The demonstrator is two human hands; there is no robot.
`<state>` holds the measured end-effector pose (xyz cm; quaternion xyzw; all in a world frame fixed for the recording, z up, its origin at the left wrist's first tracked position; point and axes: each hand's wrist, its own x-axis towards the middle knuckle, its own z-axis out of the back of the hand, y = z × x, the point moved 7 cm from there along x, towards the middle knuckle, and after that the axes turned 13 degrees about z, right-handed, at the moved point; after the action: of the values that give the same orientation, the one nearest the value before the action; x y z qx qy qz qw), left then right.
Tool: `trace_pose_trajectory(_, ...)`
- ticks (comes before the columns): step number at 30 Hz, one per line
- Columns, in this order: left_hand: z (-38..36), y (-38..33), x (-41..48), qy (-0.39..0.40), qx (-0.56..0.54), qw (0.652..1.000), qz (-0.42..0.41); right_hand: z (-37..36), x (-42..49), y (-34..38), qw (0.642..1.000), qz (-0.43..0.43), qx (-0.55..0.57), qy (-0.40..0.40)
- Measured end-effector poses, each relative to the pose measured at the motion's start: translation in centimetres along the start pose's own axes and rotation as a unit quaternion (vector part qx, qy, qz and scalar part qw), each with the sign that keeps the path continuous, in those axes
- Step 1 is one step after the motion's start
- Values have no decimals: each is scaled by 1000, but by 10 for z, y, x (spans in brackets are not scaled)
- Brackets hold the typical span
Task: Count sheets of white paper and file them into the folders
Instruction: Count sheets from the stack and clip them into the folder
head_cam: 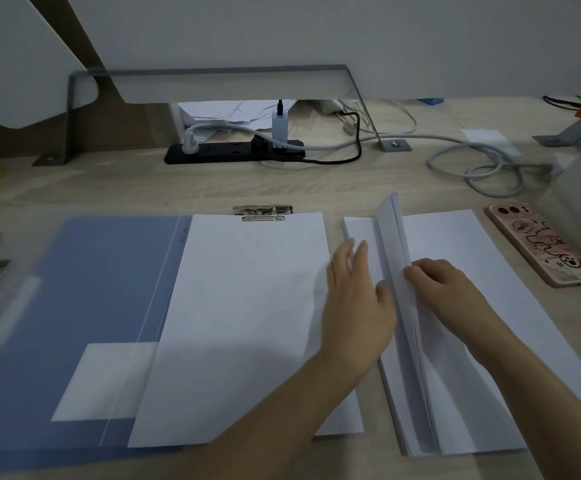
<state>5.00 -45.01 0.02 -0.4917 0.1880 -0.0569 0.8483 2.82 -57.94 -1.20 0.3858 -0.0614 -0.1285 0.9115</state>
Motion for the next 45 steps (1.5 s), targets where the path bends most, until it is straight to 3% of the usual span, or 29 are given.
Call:
trace_pose_trajectory(3,-27,5,-1,147,-104,979,93,1,0,0,999,0,36,-8)
trace_pose_trajectory(5,-38,14,1,176,-136,963,154,4,-1,-3,997,-23,77,-12)
trace_pose_trajectory(8,-43,24,13,135,-99,970,177,4,0,-7,992,-44,121,-9)
trace_pose_trajectory(14,-36,25,12,73,-40,980,179,6,2,-6,995,-22,94,-12)
trace_pose_trajectory(16,-25,15,10,69,-78,981,165,23,3,-7,993,-26,102,-48)
trace_pose_trajectory(17,30,23,8,17,-146,980,138,12,16,37,995,24,83,-39)
trace_pose_trajectory(20,75,4,5,9,-210,975,69,36,21,43,995,3,38,-95)
trace_pose_trajectory(22,101,3,2,5,-224,973,58,38,13,33,991,-35,101,-81)
trace_pose_trajectory(24,123,7,-1,3,-229,972,59,31,-1,37,963,-68,260,-25)
trace_pose_trajectory(26,146,15,-3,-9,-237,968,76,16,-10,53,925,-54,373,46)
trace_pose_trajectory(28,178,36,-6,-47,-242,965,91,-9,-15,84,910,-19,402,100)
trace_pose_trajectory(36,300,122,-19,-148,-205,956,146,-124,-21,171,898,10,424,118)
trace_pose_trajectory(41,399,178,-35,-326,-122,926,146,-182,-29,195,903,-27,413,116)
trace_pose_trajectory(45,434,210,-30,-317,-83,929,171,-214,-36,209,906,-44,406,109)
